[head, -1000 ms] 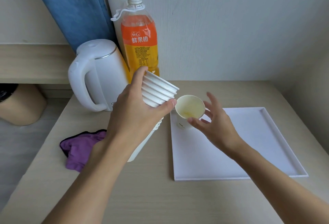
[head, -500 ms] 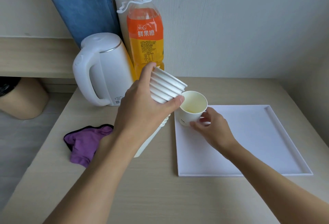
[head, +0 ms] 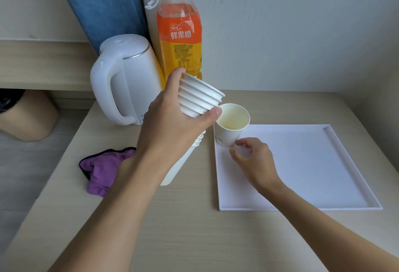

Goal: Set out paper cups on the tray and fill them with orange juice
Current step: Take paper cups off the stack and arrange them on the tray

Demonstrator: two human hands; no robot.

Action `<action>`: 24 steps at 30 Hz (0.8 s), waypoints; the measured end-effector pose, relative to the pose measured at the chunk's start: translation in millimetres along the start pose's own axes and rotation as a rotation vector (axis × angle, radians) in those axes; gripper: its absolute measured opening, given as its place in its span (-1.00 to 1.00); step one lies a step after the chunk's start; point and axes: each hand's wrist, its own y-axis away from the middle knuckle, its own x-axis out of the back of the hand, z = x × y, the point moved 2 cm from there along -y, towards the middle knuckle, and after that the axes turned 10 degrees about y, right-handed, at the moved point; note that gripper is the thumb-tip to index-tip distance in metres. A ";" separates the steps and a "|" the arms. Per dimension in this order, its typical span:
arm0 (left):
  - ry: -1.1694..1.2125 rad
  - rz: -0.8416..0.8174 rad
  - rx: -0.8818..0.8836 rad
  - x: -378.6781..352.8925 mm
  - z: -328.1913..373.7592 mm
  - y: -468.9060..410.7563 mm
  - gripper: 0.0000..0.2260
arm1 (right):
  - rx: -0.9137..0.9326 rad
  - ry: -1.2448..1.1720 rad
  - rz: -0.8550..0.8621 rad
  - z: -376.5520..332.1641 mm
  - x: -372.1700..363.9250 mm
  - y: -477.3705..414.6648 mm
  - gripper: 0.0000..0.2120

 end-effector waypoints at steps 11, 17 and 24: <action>0.086 -0.094 0.025 -6.4 1.4 4.6 -0.38 | -0.040 -0.260 0.075 -30.3 46.8 25.0 -0.74; 0.073 -0.252 -0.031 -20.5 9.7 16.8 -0.37 | 0.259 -0.507 -0.088 -76.3 90.8 55.1 -0.75; 0.058 -0.286 -0.045 -26.6 11.6 18.0 -0.37 | 0.227 -0.579 -0.192 -67.5 96.3 42.3 -0.85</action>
